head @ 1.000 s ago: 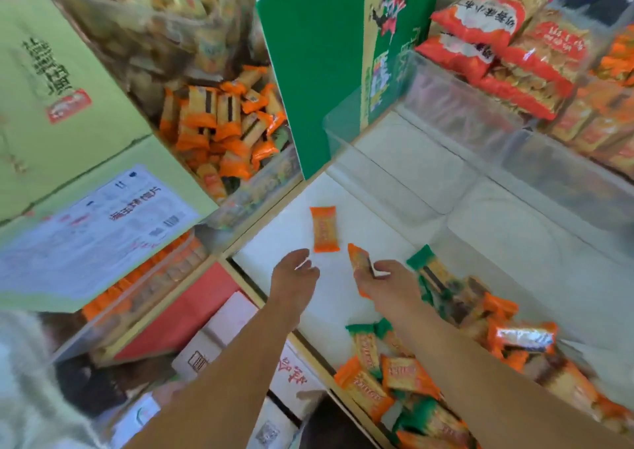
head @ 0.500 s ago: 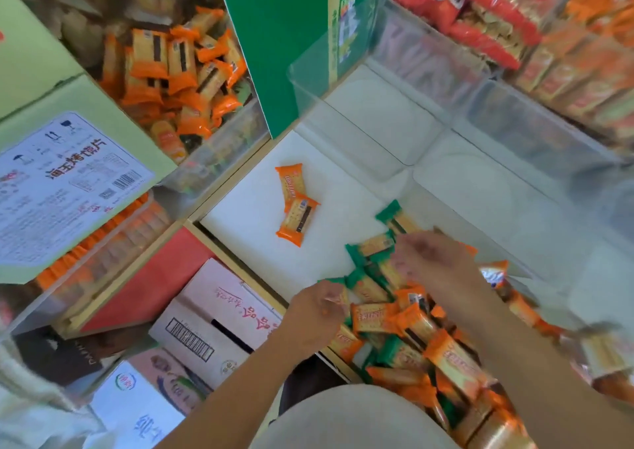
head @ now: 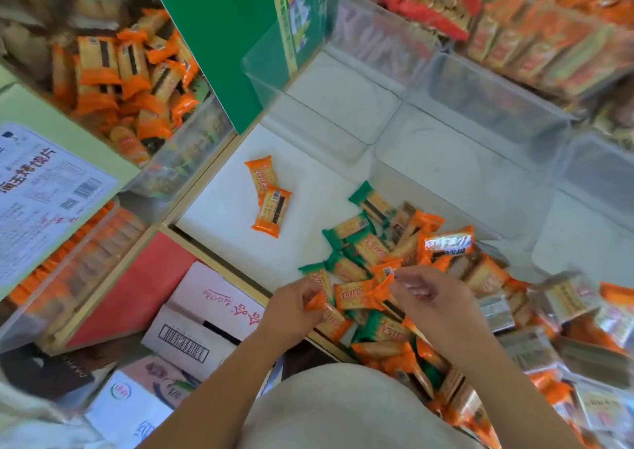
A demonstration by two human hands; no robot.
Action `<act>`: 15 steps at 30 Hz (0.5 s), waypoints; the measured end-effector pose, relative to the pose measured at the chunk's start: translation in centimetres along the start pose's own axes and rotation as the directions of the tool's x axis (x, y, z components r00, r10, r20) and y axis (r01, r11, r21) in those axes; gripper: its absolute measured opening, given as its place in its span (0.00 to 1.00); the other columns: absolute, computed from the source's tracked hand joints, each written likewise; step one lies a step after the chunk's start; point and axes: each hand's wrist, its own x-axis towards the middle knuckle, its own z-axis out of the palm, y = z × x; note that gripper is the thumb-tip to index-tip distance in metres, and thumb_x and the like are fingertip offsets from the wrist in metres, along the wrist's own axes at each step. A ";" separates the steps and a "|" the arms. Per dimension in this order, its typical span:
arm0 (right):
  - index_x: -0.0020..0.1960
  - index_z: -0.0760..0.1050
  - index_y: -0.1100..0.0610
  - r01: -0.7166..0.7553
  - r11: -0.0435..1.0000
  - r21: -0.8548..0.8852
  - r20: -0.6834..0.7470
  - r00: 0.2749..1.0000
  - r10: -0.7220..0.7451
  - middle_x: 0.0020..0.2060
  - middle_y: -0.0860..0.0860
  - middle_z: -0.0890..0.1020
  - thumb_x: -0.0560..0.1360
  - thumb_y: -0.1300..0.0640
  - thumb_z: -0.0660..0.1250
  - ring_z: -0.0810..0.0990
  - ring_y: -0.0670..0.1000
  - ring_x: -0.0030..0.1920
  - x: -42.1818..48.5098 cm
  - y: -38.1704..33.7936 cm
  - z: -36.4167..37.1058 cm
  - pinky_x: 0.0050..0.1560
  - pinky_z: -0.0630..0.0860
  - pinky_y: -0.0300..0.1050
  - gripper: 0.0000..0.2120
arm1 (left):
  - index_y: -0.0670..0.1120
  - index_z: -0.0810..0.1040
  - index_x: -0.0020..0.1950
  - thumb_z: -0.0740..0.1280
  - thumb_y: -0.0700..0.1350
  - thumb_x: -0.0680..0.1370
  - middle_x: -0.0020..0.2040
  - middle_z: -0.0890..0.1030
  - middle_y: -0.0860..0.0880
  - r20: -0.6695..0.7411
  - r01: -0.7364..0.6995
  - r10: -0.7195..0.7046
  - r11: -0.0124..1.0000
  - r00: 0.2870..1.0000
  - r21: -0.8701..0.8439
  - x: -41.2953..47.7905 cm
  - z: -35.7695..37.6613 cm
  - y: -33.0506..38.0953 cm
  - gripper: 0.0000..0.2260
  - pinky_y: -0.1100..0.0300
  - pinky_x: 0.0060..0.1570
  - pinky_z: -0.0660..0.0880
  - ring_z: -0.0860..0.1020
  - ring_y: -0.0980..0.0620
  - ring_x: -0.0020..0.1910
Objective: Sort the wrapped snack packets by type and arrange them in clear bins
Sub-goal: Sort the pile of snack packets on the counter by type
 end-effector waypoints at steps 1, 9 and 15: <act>0.51 0.81 0.42 -0.006 1.000 0.015 -0.017 1.000 0.006 0.44 0.30 0.82 0.77 0.53 0.73 0.80 0.35 0.48 0.0 -0.2 -0.4 0.44 0.73 0.26 0.07 | 0.55 0.81 0.62 0.78 0.49 0.72 0.57 0.82 0.55 0.000 -0.023 0.023 0.999 1.000 -0.028 0.0 -0.1 0.1 0.19 0.53 0.59 0.78 0.80 0.56 0.54; 0.55 0.82 0.47 0.066 0.970 -0.236 -0.359 0.921 -0.150 0.48 0.38 0.80 0.73 0.58 0.76 0.80 0.44 0.50 1.1 0.8 -3.8 0.51 0.76 0.39 0.12 | 0.55 0.83 0.55 0.74 0.50 0.78 0.48 0.85 0.54 -0.031 -0.195 0.197 0.921 0.980 -0.338 -2.9 -3.0 6.9 0.06 0.60 0.49 0.81 0.82 0.56 0.49; 0.73 0.72 0.47 0.031 0.799 -0.601 -0.067 0.994 -0.089 0.73 0.46 0.73 0.77 0.55 0.71 0.64 0.50 0.76 5.9 2.3 -6.3 0.73 0.68 0.57 0.25 | 0.55 0.77 0.53 0.73 0.59 0.75 0.51 0.82 0.54 0.034 -0.146 0.152 0.979 0.988 -0.140 0.5 2.7 10.8 0.12 0.49 0.52 0.82 0.81 0.55 0.50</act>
